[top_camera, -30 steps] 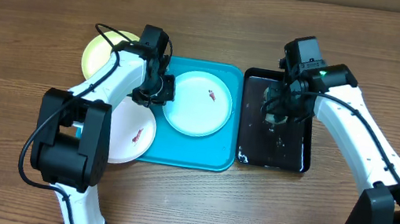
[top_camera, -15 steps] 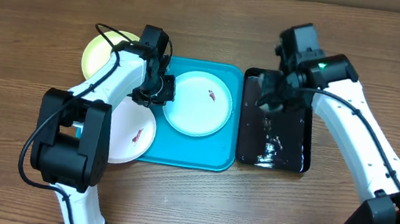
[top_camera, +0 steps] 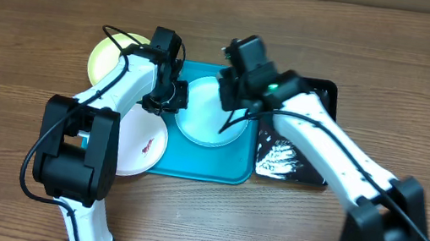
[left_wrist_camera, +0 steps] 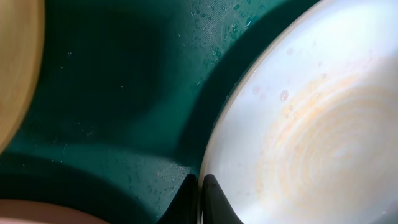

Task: Clean dirty plates on tray and stack at the side
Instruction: 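Scrub the light-blue plate with the sponge held in the right gripper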

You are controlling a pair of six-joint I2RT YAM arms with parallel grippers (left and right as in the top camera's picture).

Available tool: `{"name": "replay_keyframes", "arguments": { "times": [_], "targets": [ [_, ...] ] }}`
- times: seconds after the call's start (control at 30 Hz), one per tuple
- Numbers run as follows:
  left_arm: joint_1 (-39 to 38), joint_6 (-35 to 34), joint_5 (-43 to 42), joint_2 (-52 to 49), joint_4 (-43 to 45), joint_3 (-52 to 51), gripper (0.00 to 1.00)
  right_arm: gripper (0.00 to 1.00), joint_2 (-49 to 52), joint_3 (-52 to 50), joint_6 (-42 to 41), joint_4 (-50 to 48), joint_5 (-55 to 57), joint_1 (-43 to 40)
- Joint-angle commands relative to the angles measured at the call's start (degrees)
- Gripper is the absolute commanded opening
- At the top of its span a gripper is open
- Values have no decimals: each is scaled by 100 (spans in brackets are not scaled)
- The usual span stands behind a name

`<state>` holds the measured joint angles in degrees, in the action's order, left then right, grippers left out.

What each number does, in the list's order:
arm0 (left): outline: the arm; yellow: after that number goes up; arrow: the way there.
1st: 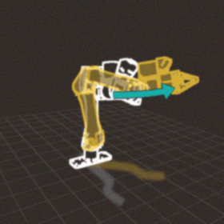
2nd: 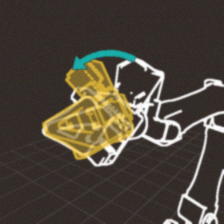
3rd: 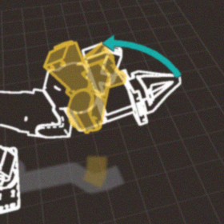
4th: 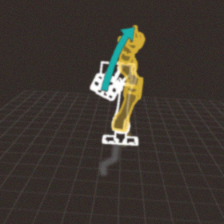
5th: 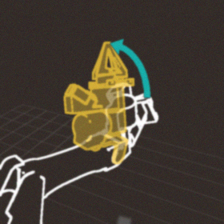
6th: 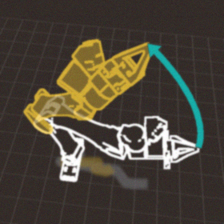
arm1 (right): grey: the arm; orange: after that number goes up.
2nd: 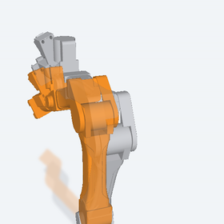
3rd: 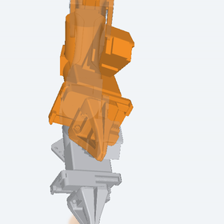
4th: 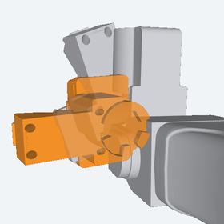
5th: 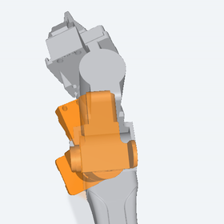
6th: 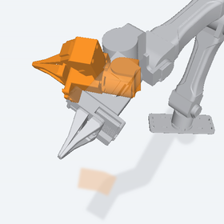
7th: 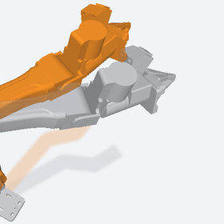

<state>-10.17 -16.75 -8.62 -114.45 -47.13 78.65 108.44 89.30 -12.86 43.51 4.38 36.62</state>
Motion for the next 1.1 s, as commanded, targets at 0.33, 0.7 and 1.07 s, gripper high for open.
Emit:
{"name": "replay_keyframes", "arguments": {
  "times": [0.33, 0.7, 1.07],
  "targets": [
    [-79, -13, -59, -94, -76, -61, 4, 4, 1266, 107, 109, -560, 1252, 157],
    [-79, 4, -28, -94, -83, -61, 4, 4, 1847, 98, 105, -592, 1451, 146],
    [-79, 4, -20, -94, -79, -61, 4, 4, 1998, 72, 107, -463, -645, 125]
  ]
}}
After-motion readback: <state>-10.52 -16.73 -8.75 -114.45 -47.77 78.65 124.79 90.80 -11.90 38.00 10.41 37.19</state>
